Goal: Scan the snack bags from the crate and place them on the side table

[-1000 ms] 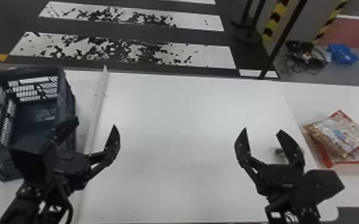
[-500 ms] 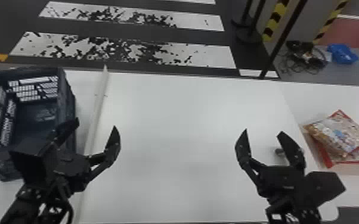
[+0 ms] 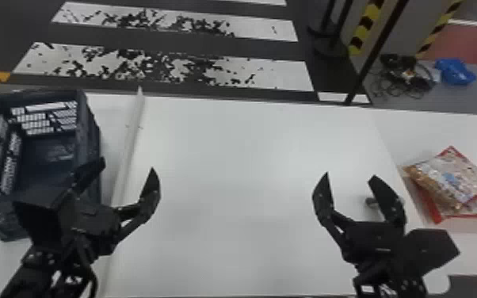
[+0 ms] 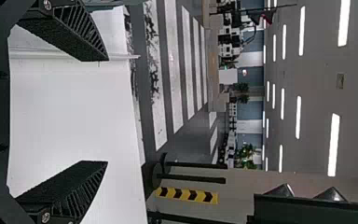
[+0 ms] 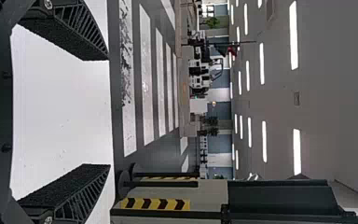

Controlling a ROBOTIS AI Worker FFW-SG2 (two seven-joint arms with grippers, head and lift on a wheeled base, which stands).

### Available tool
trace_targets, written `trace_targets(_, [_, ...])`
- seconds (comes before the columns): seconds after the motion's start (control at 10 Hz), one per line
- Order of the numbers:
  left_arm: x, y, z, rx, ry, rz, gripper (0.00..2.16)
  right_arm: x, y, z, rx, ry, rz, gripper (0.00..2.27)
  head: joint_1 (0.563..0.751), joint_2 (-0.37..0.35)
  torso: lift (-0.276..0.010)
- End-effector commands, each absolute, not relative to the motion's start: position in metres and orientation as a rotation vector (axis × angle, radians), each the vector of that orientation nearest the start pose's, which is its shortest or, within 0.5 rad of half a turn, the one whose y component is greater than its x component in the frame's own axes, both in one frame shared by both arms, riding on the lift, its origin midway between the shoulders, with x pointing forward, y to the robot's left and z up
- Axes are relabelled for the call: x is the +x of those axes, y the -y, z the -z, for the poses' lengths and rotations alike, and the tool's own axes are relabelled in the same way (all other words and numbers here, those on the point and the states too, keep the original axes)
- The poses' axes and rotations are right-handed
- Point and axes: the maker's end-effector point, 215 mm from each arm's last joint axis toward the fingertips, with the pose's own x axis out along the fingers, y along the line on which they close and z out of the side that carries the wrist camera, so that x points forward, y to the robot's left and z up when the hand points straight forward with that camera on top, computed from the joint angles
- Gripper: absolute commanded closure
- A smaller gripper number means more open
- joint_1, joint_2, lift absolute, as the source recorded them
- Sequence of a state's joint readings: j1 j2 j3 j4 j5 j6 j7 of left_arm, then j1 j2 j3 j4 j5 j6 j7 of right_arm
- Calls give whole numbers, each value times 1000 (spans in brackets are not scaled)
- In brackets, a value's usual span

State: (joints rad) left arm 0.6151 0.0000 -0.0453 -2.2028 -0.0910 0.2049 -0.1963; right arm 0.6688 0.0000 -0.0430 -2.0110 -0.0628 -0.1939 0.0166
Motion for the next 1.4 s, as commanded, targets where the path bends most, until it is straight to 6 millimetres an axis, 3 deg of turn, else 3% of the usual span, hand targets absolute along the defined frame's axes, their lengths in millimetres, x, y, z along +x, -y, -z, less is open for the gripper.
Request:
trace_targets(0.0, [406, -165, 364, 46, -194, 226, 83, 386, 251, 369, 39, -35, 32, 56, 695, -120, -94])
trace_targets(1.3, [400, -160, 363, 41, -190, 239, 83, 382, 248, 368, 46, -39, 29, 60, 695, -127, -94])
